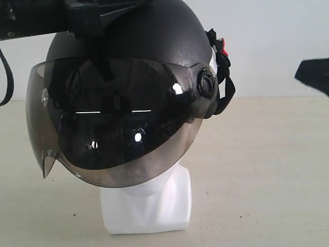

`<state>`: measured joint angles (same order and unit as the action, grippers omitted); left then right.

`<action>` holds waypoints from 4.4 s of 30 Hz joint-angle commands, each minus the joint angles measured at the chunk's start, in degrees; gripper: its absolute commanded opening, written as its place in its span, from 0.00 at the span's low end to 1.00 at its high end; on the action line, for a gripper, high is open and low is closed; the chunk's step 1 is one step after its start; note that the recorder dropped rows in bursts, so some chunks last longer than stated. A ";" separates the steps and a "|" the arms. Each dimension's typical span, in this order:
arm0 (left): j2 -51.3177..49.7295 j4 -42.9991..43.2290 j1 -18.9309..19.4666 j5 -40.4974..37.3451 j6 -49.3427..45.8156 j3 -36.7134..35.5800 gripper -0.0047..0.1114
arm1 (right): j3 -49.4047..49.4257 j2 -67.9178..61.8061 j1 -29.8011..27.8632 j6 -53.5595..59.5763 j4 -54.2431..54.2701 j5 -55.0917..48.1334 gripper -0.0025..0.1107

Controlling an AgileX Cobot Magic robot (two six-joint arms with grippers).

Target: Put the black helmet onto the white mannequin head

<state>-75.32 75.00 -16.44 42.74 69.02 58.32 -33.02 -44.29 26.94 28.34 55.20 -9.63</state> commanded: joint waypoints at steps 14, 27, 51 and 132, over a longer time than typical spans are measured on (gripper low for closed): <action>0.31 2.34 -0.11 -7.24 0.86 -0.95 0.08 | -14.32 -13.56 -2.97 -3.83 3.60 -16.70 0.47; 0.31 2.34 -0.11 -8.36 0.35 -0.95 0.08 | -14.80 -14.98 -2.98 -4.20 4.01 -23.41 0.52; 0.31 2.34 -0.11 -8.36 0.35 -0.95 0.08 | -14.80 -20.25 -2.98 -4.33 4.51 -26.17 0.07; 4.75 6.35 -0.11 -8.78 1.14 -0.95 0.08 | -15.03 -29.02 -3.10 1.52 5.38 -17.79 0.02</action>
<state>-70.89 80.35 -16.54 34.88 69.38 57.65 -47.86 -72.73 24.16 29.54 63.23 -30.28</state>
